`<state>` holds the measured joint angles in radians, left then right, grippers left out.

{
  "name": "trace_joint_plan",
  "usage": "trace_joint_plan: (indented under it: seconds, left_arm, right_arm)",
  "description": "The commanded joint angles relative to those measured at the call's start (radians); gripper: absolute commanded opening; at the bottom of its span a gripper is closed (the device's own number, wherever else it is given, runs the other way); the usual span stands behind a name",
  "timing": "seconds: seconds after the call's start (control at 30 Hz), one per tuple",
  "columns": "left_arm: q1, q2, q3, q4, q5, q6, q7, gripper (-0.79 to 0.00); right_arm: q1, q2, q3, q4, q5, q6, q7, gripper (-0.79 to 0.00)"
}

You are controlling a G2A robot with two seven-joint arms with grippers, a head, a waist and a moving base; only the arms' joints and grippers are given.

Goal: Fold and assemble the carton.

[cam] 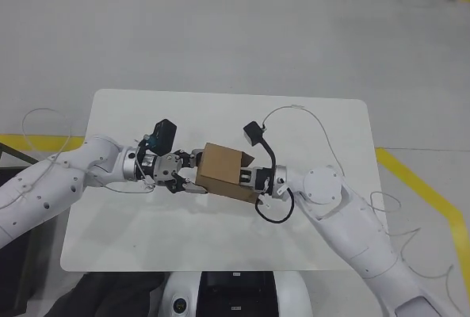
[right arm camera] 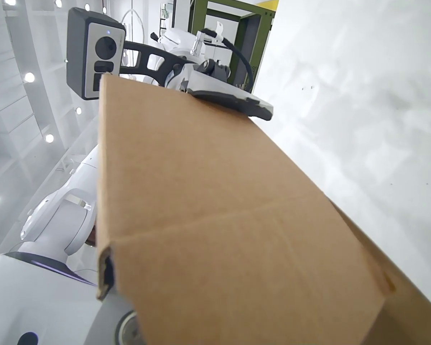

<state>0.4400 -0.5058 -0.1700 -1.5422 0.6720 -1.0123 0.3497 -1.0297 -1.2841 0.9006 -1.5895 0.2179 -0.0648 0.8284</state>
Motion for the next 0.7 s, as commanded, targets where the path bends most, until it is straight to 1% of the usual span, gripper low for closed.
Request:
trace_joint_plan:
  seconds: [0.0, 0.2, 0.33, 0.4, 0.43, 0.47, 0.5, 0.53, 0.57, 0.67]
  left_arm:
    - [0.0, 0.0, 0.0, 0.004, -0.003, 0.0, -0.002, -0.311]
    - [-0.001, 0.001, 0.0, 0.025, -0.027, 0.0, 0.006, -0.317]
    - [-0.004, 0.005, 0.0, 0.059, -0.05, 0.0, 0.03, -0.351]
    - [-0.004, 0.007, 0.0, 0.073, -0.063, 0.0, 0.045, -0.385]
    - [-0.004, 0.009, 0.0, 0.081, -0.067, 0.0, 0.052, -0.394]
    - [-0.005, 0.011, 0.0, 0.09, -0.071, 0.0, 0.061, -0.394]
    - [-0.004, 0.014, 0.0, 0.097, -0.075, 0.0, 0.071, -0.394]
    - [-0.003, 0.016, 0.0, 0.108, -0.082, 0.0, 0.083, -0.397]
    - [-0.003, 0.019, 0.0, 0.116, -0.088, 0.0, 0.093, -0.4]
    - [-0.001, 0.026, 0.0, 0.13, -0.096, 0.0, 0.118, -0.409]
  right_arm:
    - [-0.009, 0.005, 0.018, -0.006, -0.005, -0.002, 0.001, -0.785]
    - [-0.071, 0.027, 0.096, -0.053, -0.029, 0.002, 0.003, -0.785]
    - [-0.116, 0.041, 0.15, -0.09, -0.037, -0.004, -0.005, -0.785]
    - [-0.138, 0.047, 0.177, -0.11, -0.047, -0.007, -0.016, -0.785]
    - [-0.15, 0.05, 0.19, -0.122, -0.05, -0.01, -0.022, -0.748]
    - [-0.162, 0.053, 0.203, -0.134, -0.051, -0.015, -0.029, -0.662]
    - [-0.174, 0.056, 0.217, -0.144, -0.051, -0.019, -0.036, -0.6]
    - [-0.185, 0.059, 0.231, -0.155, -0.055, -0.022, -0.046, -0.493]
    - [-0.198, 0.061, 0.242, -0.167, -0.05, -0.028, -0.053, -0.449]
    - [-0.227, 0.065, 0.266, -0.197, -0.028, -0.05, -0.063, -0.409]
